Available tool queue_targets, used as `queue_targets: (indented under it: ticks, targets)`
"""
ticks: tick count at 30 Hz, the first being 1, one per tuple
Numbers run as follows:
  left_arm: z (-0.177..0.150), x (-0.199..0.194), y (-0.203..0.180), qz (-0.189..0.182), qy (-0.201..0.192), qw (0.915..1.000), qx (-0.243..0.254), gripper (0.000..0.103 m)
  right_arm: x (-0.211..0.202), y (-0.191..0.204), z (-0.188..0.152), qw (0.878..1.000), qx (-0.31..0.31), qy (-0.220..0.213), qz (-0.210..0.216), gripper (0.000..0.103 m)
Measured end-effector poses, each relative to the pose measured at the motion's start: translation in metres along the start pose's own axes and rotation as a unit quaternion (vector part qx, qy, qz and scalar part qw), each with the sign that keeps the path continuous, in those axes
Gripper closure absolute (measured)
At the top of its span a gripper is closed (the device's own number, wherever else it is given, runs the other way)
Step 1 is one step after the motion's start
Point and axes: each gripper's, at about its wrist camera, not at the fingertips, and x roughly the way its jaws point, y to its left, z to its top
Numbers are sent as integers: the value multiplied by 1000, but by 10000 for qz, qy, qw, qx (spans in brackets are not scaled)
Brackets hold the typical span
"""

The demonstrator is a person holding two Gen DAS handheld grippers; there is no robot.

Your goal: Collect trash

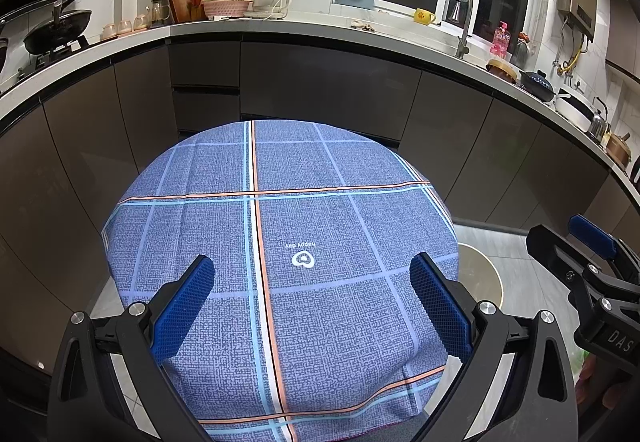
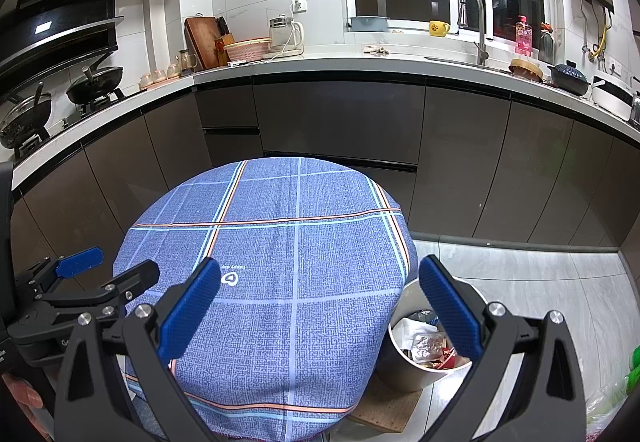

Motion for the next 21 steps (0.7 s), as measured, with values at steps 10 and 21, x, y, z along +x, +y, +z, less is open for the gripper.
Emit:
queue_targets:
  ticks: [10, 21]
  targets:
    - [-2, 2, -2, 7, 2, 10000, 30, 8, 0, 0, 0, 10000, 3, 6, -5, 3]
    - [-1, 2, -3, -2, 20, 10000, 43, 9, 0, 1, -1, 10000, -2, 1, 2, 3]
